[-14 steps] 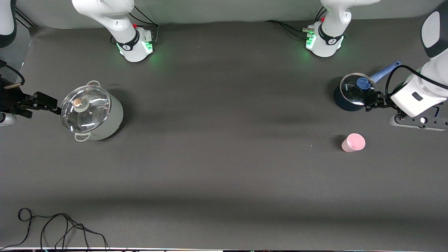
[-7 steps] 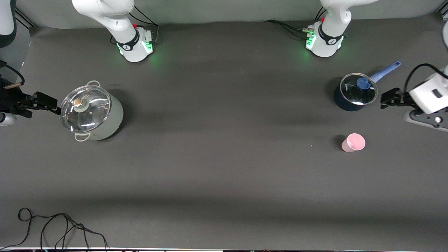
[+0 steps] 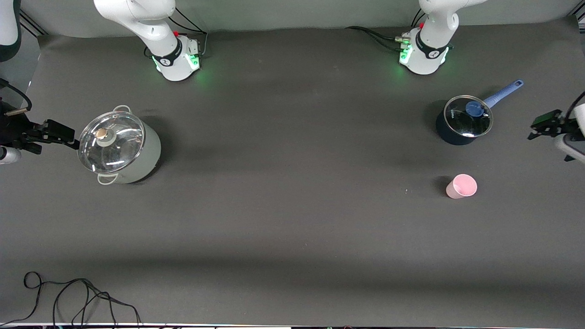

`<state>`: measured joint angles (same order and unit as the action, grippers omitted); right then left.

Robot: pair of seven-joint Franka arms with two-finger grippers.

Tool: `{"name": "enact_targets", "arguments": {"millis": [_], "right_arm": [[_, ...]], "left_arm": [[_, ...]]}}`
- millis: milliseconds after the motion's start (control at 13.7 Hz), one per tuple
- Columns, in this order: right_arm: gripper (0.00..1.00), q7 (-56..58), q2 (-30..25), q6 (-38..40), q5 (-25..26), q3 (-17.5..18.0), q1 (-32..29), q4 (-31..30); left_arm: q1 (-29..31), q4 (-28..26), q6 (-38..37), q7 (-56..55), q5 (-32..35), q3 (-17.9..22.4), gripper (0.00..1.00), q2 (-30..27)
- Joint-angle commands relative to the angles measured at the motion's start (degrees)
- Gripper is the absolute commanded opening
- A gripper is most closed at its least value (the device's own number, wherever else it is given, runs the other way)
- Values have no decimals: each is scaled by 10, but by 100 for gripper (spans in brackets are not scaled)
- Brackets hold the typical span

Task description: Transfer pink cup from left to right arm

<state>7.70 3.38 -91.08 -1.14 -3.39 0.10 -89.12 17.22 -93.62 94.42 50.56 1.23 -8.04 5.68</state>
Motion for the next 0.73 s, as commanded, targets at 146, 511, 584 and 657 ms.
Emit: {"name": "enact_targets", "arguments": {"millis": [146,511,584,657], "right_arm": [[100,14,-7,-9,9,-5,5,-1],[100,13,-7,-9,9,-10,5,5],[100,13,-7,-9,9,-12,5,5],[100,13,-8,-9,9,-12,5,5]], "left_arm": [[130,13,16,283,-159,-4,99,65],[238,13,3,515,-306,-4,99,163],[255,13,2,569,-332,-5,99,187],[265,13,-4,615,-364,-6,99,212]]}}
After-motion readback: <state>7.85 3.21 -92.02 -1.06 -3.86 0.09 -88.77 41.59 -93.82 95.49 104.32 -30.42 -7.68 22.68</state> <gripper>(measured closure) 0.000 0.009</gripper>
